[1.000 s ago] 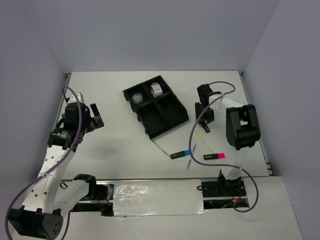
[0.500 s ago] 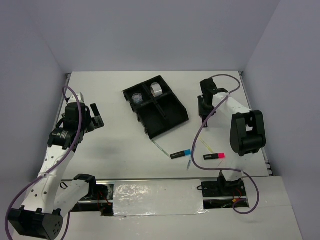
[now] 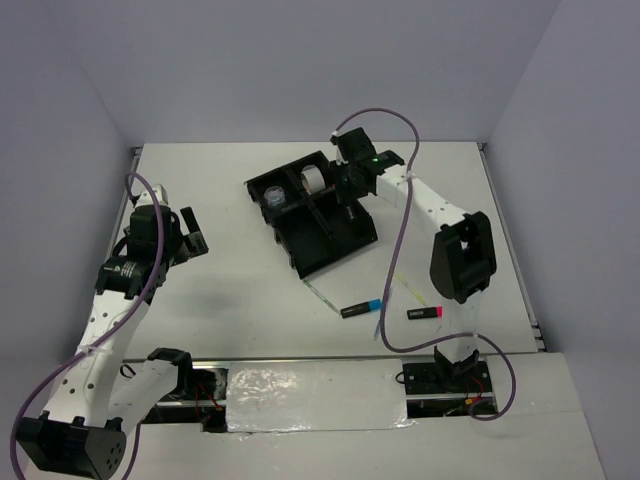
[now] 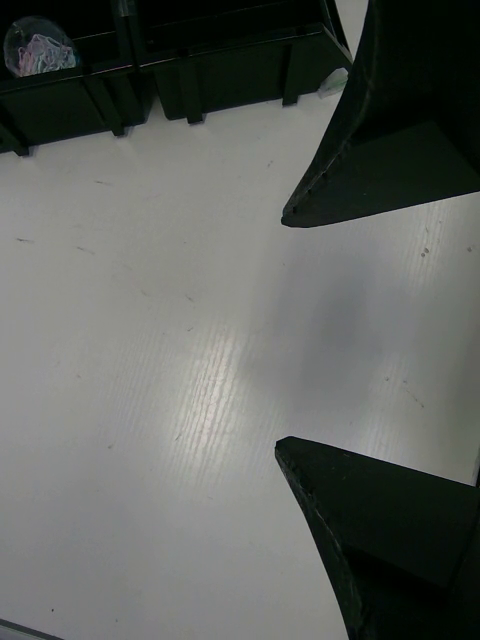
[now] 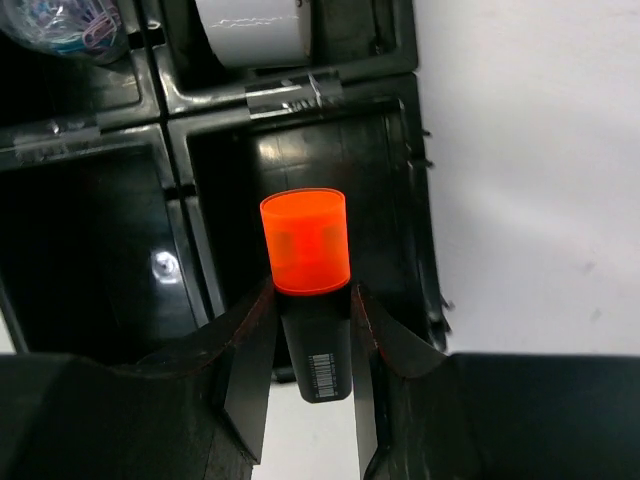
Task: Sort the stationery into containers
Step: Place the stationery in the storage box, then pick up the stationery from the corner of the board.
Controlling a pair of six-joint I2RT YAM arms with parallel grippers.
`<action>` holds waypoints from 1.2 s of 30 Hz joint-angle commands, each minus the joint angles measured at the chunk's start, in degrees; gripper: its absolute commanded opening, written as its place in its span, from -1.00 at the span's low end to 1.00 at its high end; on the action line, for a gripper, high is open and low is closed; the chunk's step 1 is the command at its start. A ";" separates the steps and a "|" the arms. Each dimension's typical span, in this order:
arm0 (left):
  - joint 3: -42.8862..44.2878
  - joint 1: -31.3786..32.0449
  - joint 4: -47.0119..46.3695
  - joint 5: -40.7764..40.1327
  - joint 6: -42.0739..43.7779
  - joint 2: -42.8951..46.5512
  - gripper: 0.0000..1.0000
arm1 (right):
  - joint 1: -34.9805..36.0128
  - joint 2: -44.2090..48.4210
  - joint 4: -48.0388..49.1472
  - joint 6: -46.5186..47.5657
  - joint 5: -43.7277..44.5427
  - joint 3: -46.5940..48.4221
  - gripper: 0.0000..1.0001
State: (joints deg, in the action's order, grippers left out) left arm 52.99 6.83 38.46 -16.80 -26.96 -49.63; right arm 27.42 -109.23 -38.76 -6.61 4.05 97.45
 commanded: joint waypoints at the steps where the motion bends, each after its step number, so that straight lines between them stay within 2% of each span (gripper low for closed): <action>1: -0.17 -0.33 -2.25 -0.78 0.86 1.02 0.99 | 0.26 -4.49 -1.40 -0.68 -0.18 4.93 -0.37; 3: -0.26 -0.33 -2.33 -0.61 0.86 1.11 0.99 | 0.44 -5.55 -1.40 -0.60 -0.28 6.78 -0.22; 4: -0.26 -0.33 -2.33 -0.43 0.94 1.20 0.99 | 0.44 -6.16 -1.92 -1.29 0.25 7.40 -0.09; 5: -0.26 -0.33 -2.33 -0.43 0.94 1.20 0.99 | 0.44 -6.00 -2.37 -1.73 0.95 7.49 0.19; 7: -0.26 -0.33 -2.42 -0.17 1.03 1.29 0.99 | 0.53 -2.76 -0.97 -2.53 1.75 5.66 0.35; 8: -0.17 -0.33 -2.51 0.01 1.12 1.29 0.99 | 0.62 -1.09 0.08 -2.96 1.83 2.51 0.62; 10: -0.26 -0.33 -2.60 0.18 1.12 1.29 0.99 | 0.44 2.69 2.28 -5.24 4.71 -0.84 0.99; 12: -0.08 -0.33 -2.60 0.54 1.21 1.46 0.99 | 0.44 8.75 3.08 -11.36 9.80 -6.38 0.99; 14: -0.17 -0.33 -2.51 0.71 1.12 1.90 0.99 | 0.44 14.73 2.64 -17.44 19.12 -12.42 0.99; 15: -0.26 -0.33 -2.60 0.80 1.12 2.08 0.99 | 0.27 16.31 0.03 -24.95 21.76 -14.20 0.99; 16: -0.34 -0.33 -2.68 1.06 1.21 2.51 0.99 | 0.18 17.98 -1.13 -27.90 23.87 -15.96 1.00; 17: -0.43 -0.33 -2.86 1.67 1.30 2.69 0.99 | -0.08 21.31 -2.27 -31.24 24.42 -19.89 0.99; 18: -0.52 -0.33 -3.04 2.20 1.38 2.87 0.99 | -0.09 22.99 -5.50 -39.10 25.21 -21.93 0.99; 20: -0.52 -0.33 -3.30 3.25 1.56 3.04 0.99 | -0.17 28.77 -10.42 -47.22 26.44 -28.32 0.91; 21: -0.52 -0.33 -3.30 3.70 1.65 3.22 0.99 | -0.17 30.72 -12.02 -54.31 26.70 -30.72 0.91; 26: -0.96 -0.33 -3.74 4.75 1.82 4.54 0.99 | -0.17 43.12 -21.50 -72.80 29.95 -45.31 0.89; 31: -1.05 -0.33 -4.00 7.39 2.26 3.84 0.99 | -3.24 53.50 -23.11 -77.58 26.28 -56.99 0.81; 36: -1.14 -0.33 -4.18 8.36 2.35 4.18 0.99 | -8.69 58.42 -26.36 -81.19 24.78 -61.32 0.69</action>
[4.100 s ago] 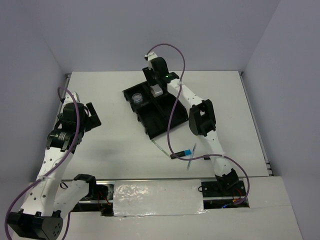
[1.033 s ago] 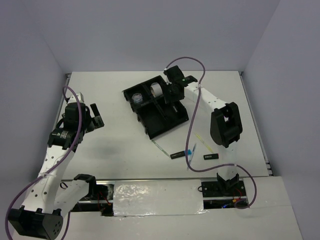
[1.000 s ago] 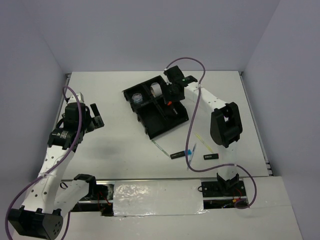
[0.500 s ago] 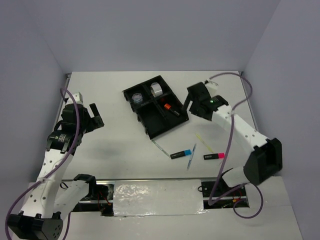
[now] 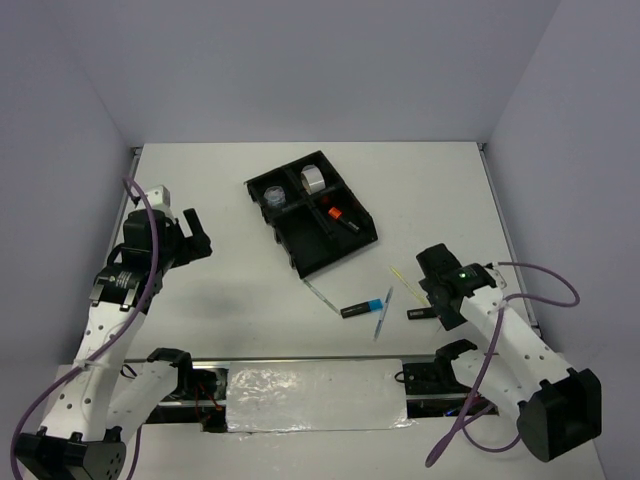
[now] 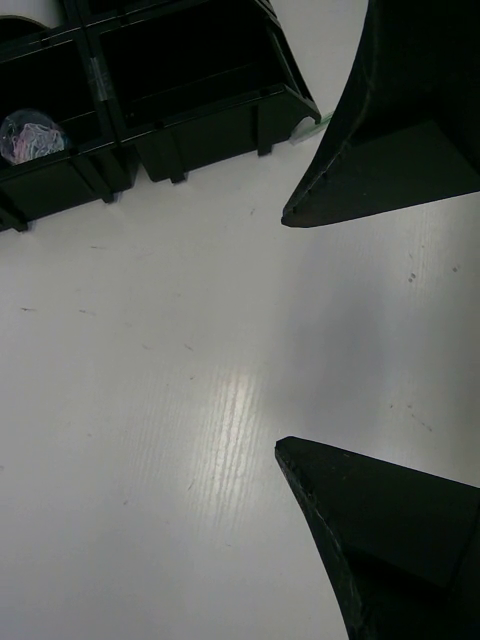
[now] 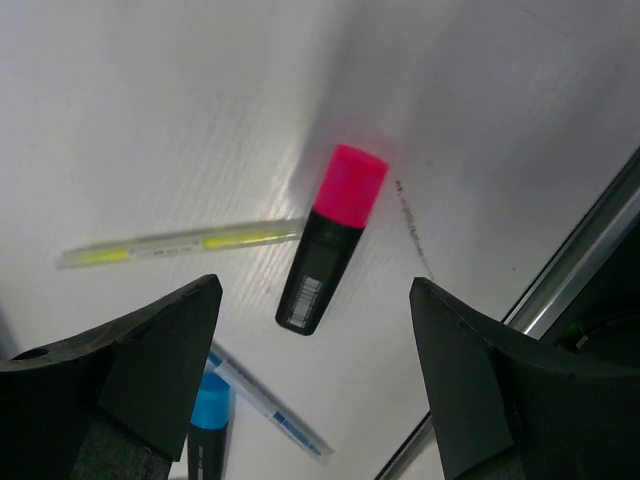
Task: Sort the stationery into containers
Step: Pick up the stationery from the corner of the board.
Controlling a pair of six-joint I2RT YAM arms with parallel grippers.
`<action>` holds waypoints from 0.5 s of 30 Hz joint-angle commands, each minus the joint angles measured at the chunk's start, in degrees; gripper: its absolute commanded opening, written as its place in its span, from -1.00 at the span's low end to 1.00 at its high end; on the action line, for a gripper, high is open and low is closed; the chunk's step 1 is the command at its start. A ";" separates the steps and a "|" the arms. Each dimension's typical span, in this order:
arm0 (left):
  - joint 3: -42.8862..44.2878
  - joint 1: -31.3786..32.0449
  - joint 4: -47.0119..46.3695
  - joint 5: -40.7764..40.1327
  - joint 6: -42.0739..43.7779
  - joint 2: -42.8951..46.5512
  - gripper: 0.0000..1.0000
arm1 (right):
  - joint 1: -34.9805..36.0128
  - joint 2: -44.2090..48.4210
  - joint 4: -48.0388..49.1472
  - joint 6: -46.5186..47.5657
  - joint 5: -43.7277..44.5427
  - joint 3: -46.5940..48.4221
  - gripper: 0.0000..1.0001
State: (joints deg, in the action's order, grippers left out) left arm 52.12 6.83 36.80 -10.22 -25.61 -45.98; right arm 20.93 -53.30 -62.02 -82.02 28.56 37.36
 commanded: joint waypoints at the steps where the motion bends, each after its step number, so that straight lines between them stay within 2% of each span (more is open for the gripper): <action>1: -0.35 -0.33 -2.61 2.04 1.00 0.62 0.99 | -2.90 3.72 -2.76 -5.61 0.36 -2.11 0.67; 6: -0.18 -0.41 -2.52 2.83 1.08 1.06 0.99 | -7.64 2.51 1.81 -3.50 -1.48 -3.79 0.57; 10: -0.09 -0.33 -2.43 2.84 1.00 1.33 0.99 | -10.81 -3.81 3.92 -1.31 -2.71 -2.91 0.45; 11: -0.09 -0.33 -2.43 2.84 1.00 1.41 0.99 | -10.99 -4.61 4.36 -1.13 -2.89 -2.39 0.39; 15: -0.09 -0.33 -2.34 2.84 1.00 1.94 0.99 | -11.52 -7.25 6.11 -1.39 -2.63 -1.77 0.37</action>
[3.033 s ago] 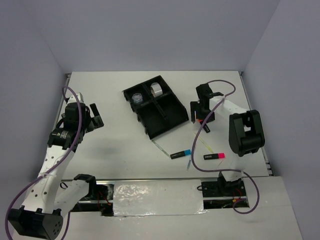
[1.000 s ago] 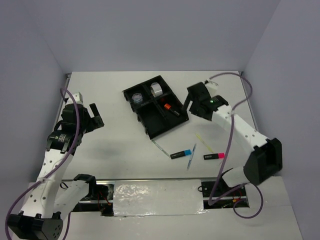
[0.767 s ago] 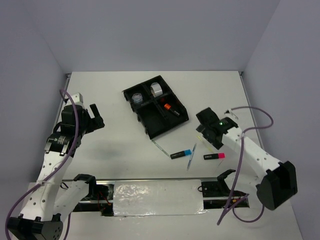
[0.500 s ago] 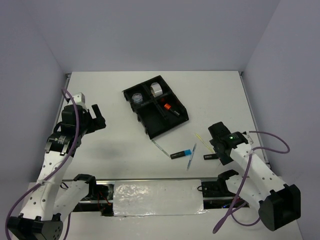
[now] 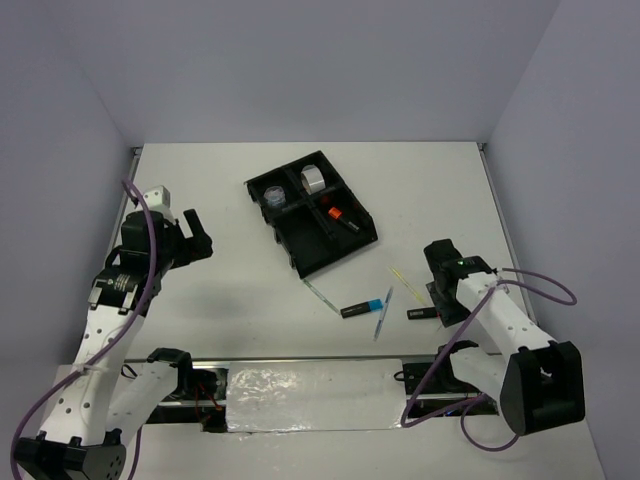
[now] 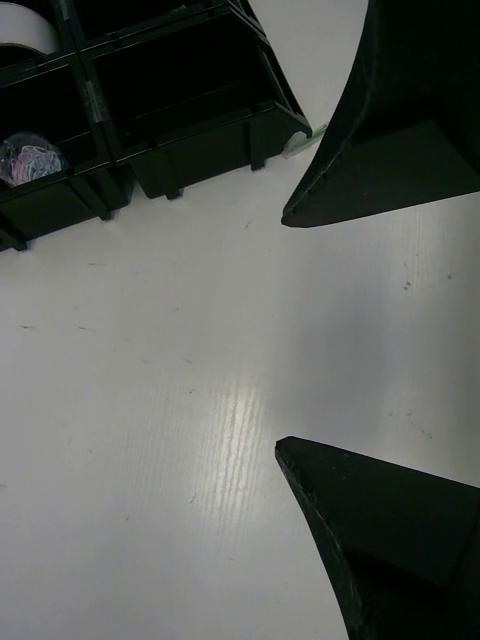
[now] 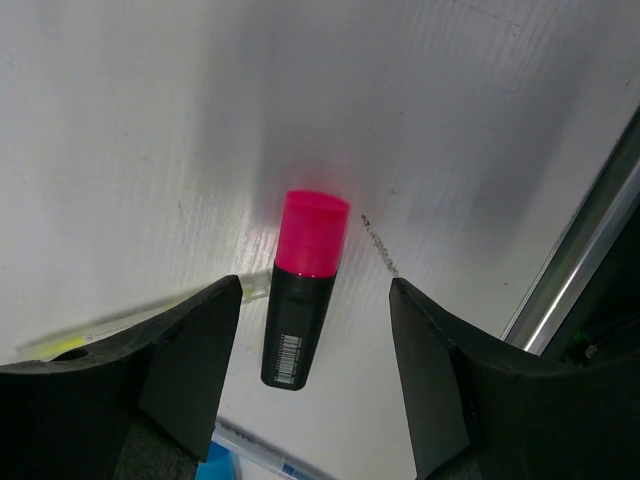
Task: Sort the stationery into containers
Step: Pick up the stationery from the corner of the board.
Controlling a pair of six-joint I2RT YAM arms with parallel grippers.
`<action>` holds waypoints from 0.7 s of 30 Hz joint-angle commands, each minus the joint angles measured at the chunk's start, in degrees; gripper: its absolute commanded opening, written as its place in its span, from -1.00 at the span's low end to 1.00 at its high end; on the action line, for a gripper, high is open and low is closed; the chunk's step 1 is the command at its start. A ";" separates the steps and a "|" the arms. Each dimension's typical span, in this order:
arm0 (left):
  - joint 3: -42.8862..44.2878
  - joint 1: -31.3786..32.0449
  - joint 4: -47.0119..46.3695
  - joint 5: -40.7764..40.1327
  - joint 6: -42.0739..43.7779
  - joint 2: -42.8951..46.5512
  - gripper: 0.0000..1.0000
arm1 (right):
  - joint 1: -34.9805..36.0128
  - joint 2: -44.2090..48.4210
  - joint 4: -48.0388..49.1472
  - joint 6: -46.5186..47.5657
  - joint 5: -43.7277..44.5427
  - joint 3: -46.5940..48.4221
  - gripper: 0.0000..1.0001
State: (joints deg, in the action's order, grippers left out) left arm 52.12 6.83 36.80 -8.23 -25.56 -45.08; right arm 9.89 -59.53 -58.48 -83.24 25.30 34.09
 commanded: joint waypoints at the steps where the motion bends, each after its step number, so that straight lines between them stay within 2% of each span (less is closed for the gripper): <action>1: -0.09 -0.33 -2.26 0.85 0.95 1.05 0.99 | -0.49 -1.73 2.93 -0.25 0.45 1.42 0.36; 4: -0.09 -0.33 -2.34 1.02 1.13 1.05 0.99 | -0.57 -2.52 5.03 -0.25 0.10 0.02 0.25; 13: -0.09 -0.33 -2.34 1.37 1.22 0.87 0.99 | -1.01 -5.60 9.34 -0.87 -0.25 -3.93 0.19; 19: -0.09 -0.33 -2.34 1.37 1.22 0.78 0.99 | -1.19 -6.39 10.93 -0.60 -0.69 -5.61 -0.01; 21: -0.09 -0.33 -2.34 1.46 1.22 0.87 0.99 | -1.45 -6.13 11.11 -0.78 -0.51 -5.96 -0.01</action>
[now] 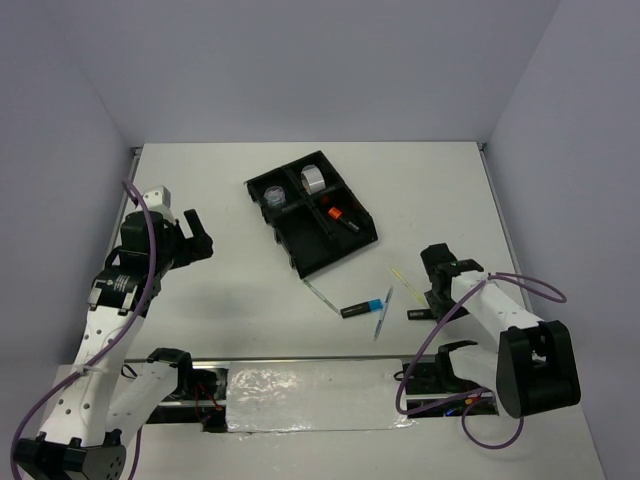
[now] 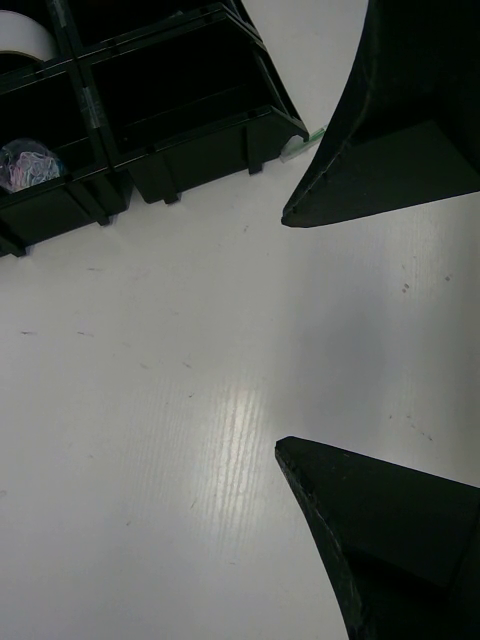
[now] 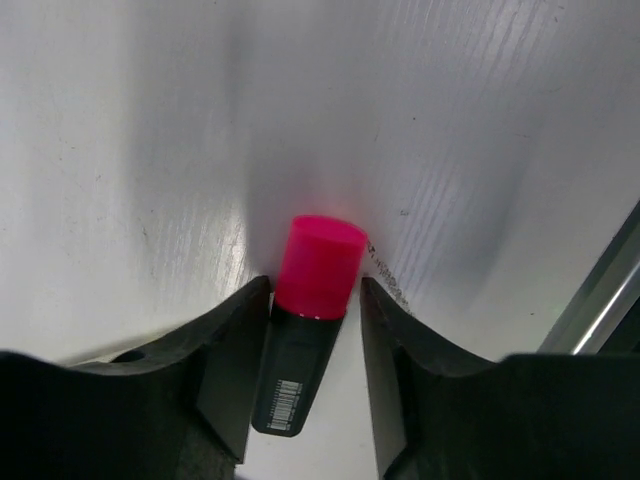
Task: Sort the stationery into containers
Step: Pick up the stationery from the corner of the board, then place the stationery in the storage box.
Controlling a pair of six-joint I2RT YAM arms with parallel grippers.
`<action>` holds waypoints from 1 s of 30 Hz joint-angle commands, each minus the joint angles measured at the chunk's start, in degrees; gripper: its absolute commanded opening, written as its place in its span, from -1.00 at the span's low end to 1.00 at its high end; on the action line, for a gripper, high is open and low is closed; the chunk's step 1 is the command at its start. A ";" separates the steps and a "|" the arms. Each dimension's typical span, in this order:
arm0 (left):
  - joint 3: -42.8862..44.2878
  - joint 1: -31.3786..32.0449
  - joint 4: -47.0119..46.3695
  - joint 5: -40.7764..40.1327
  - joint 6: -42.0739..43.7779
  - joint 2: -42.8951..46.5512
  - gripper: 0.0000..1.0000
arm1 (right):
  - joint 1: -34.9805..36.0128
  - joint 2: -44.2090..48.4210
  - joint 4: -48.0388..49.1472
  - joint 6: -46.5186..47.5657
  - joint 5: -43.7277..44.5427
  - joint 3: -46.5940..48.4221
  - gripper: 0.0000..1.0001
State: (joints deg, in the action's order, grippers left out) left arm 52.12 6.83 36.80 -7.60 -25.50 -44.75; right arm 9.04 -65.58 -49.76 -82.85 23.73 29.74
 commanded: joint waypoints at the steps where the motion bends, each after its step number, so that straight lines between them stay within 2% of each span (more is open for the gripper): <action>1: -0.09 -0.33 -2.43 0.83 1.15 0.46 0.99 | -0.43 0.36 2.47 -1.26 1.15 -2.05 -0.07; 3: -0.09 -0.33 -2.34 0.83 1.15 0.37 0.99 | -0.51 1.24 2.56 -1.52 0.89 -2.66 -0.54; 4: 0.00 -0.33 -2.34 0.83 1.15 0.37 0.99 | -0.60 2.12 2.21 -1.96 0.80 -3.19 -0.89; 5: -0.09 -0.33 -2.34 0.74 1.15 0.37 0.99 | -0.60 2.65 1.86 -2.23 0.62 -3.37 -0.95; 13: -0.17 -0.33 -2.34 0.13 1.06 0.37 0.99 | -0.34 10.37 -2.88 1.27 -1.05 -0.39 -1.00; 15: -0.17 -0.33 -2.34 -0.05 0.97 0.46 0.99 | 0.01 13.89 -0.45 5.92 -1.75 1.54 -1.00; 16: -0.17 -0.33 -2.34 -0.05 1.06 0.37 0.99 | 0.28 14.77 2.62 13.08 -3.06 2.25 -1.00; 19: -0.17 -0.33 -2.34 -0.31 0.97 0.19 0.99 | 1.42 14.17 5.72 19.88 -2.37 7.95 -1.00; 21: -0.26 -0.33 -2.34 -0.67 0.89 0.19 0.99 | 2.82 10.15 9.49 28.56 -2.37 13.56 -1.00; 22: -0.26 -0.33 -2.43 -0.75 0.89 0.19 0.99 | 3.18 8.21 14.29 32.45 -3.41 15.42 -1.00; 26: -0.35 -0.33 -2.69 -0.75 1.06 0.28 0.99 | 4.49 -4.70 30.54 54.68 -22.72 25.61 -0.99; 27: -0.44 -0.33 -2.87 -0.75 1.15 0.19 0.99 | 5.54 -7.78 32.08 58.46 -30.68 31.12 -1.00; 29: -0.35 -0.33 -2.87 -0.76 1.15 0.02 0.99 | 6.95 -18.93 27.21 67.18 -34.17 39.74 -1.00; 30: -0.35 -0.33 -2.96 -0.67 1.15 0.02 0.99 | 8.00 -22.45 25.26 69.21 -33.31 48.05 -1.00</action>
State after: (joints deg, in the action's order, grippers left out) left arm 52.12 6.83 36.38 -7.86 -25.47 -44.80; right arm 14.61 -80.18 -28.32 -31.51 0.62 64.95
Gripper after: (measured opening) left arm 0.994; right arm 0.376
